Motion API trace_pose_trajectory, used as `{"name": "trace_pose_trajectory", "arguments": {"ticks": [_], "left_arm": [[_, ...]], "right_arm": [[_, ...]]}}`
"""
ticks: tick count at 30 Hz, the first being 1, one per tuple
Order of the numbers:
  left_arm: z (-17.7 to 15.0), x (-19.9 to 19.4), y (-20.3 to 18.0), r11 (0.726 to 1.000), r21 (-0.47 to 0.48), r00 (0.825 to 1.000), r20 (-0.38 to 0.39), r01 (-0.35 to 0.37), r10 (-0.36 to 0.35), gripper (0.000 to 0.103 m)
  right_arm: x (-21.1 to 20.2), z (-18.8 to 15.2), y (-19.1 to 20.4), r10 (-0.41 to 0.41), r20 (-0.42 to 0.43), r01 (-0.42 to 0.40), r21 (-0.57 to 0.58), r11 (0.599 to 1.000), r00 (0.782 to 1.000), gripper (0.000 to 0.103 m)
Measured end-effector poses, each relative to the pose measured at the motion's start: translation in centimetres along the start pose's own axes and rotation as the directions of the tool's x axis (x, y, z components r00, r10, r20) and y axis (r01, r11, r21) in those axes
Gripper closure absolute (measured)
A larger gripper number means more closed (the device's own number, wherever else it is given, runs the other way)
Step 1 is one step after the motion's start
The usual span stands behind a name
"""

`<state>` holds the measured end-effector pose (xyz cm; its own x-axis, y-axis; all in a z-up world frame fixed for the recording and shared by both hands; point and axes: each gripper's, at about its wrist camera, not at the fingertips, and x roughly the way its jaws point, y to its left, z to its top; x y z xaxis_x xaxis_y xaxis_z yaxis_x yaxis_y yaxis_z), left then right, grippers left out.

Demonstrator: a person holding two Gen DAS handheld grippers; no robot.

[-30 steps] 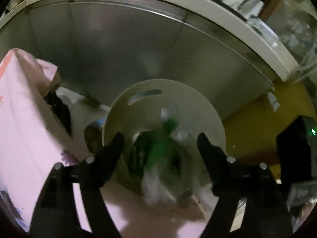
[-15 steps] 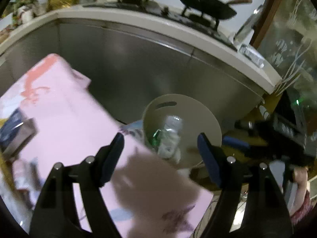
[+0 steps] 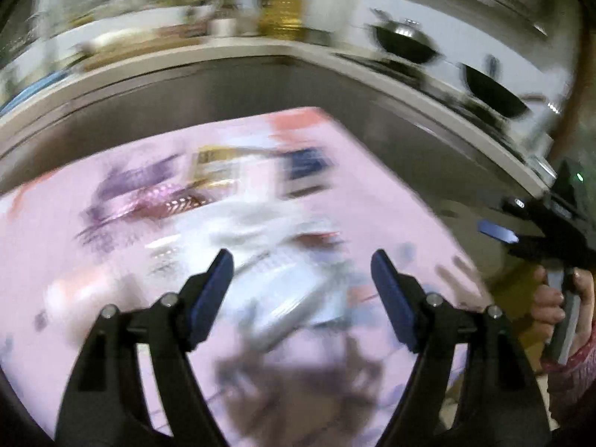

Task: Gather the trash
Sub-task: 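Return to table and grasp the pink paper cup with left tool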

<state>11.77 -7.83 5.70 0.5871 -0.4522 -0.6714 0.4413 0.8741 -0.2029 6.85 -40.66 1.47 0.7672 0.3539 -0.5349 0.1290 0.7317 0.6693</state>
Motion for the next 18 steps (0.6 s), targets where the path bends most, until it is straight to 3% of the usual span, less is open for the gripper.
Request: {"name": "trace_pose_trajectory", "arguments": {"ticks": [4, 9, 13, 18], "left_arm": [[-2.1, -3.6, 7.4, 0.982, -0.139, 0.991, 0.029, -0.125, 0.130, 0.030], [-5.0, -6.1, 14.5, 0.931, -0.318, 0.980, 0.024, -0.178, 0.196, 0.027], [-6.2, -6.4, 17.6, 0.908, -0.364, 0.973, 0.016, -0.210, 0.231, 0.027], [-6.6, -6.2, 19.8, 0.894, -0.393, 0.970, 0.026, -0.213, 0.242, 0.023]], "right_arm": [[4.3, -2.2, 5.1, 0.060, -0.097, -0.068, -0.080, 0.995, 0.993, 0.030], [6.9, -4.5, 9.9, 0.055, -0.145, -0.080, -0.176, 0.981, 0.988, 0.030], [8.3, -6.0, 12.1, 0.028, -0.160, -0.064, -0.226, 0.972, 0.987, 0.030], [9.6, -7.9, 13.0, 0.030, -0.195, -0.069, -0.192, 0.979, 0.980, 0.030]]}}
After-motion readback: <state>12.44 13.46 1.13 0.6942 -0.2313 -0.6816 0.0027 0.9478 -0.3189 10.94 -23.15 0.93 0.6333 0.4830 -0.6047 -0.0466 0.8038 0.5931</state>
